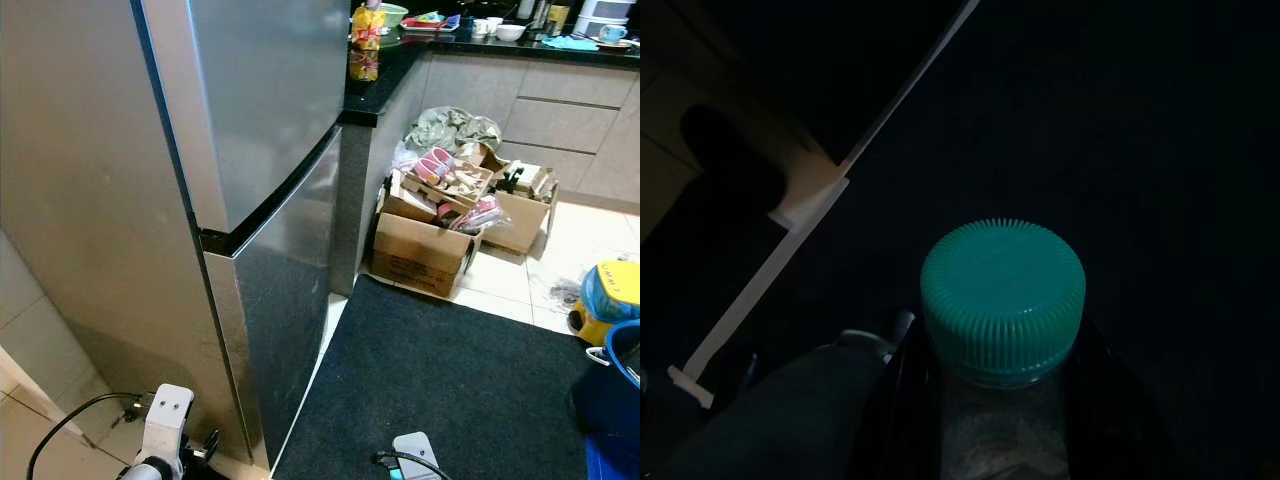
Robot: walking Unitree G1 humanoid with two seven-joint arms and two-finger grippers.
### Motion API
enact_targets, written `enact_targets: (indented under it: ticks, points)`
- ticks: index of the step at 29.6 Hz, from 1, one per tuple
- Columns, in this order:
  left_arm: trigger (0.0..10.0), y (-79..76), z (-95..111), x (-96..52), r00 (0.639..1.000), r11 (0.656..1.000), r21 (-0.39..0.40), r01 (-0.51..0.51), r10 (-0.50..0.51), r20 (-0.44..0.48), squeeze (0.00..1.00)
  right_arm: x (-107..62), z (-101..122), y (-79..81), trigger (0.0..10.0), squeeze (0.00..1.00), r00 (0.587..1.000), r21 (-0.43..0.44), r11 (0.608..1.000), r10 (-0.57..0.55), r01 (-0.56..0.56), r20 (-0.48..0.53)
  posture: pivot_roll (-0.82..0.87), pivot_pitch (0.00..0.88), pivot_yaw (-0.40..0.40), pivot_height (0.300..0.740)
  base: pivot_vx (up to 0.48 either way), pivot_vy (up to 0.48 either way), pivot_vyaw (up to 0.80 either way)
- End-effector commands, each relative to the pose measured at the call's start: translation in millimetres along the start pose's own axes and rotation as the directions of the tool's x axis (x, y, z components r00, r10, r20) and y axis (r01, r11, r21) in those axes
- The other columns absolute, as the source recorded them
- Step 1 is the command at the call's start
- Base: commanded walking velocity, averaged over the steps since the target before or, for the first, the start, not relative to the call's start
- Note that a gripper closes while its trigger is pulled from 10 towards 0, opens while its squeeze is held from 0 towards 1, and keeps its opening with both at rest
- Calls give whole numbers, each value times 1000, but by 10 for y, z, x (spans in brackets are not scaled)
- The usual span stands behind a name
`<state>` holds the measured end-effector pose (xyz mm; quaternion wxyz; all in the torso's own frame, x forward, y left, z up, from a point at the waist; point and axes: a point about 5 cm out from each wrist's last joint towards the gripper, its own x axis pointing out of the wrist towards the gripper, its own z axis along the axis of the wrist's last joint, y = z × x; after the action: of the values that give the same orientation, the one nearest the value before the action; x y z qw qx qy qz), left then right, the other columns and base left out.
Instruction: Restocking fridge
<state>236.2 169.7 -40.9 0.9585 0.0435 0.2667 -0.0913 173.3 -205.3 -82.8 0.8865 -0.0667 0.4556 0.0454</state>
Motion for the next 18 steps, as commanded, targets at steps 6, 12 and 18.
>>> enact_targets:
  ticks: [6, 12, 18]
  points:
    - [10000, 43, 51, 21, 1000, 995, 101, 27, -26, -8, 0, -13, -13, -13, 10000, 0, 1000, 23, 1000, -9, 9, 17, -83, 54, 10, 740, 0, 0, 0]
    - [10000, 44, 177, 70, 999, 993, 112, 33, -37, 31, 0, -43, -87, -80, 10000, 0, 1000, 29, 999, -27, 27, 3, -93, 49, 15, 740, 0, 0, 0]
    - [10000, 45, 186, 89, 1000, 993, 115, 20, -22, 14, 0, -48, -104, -76, 10000, 0, 1000, 34, 999, -31, 31, 1, -102, 48, 25, 740, 0, -80, 0]
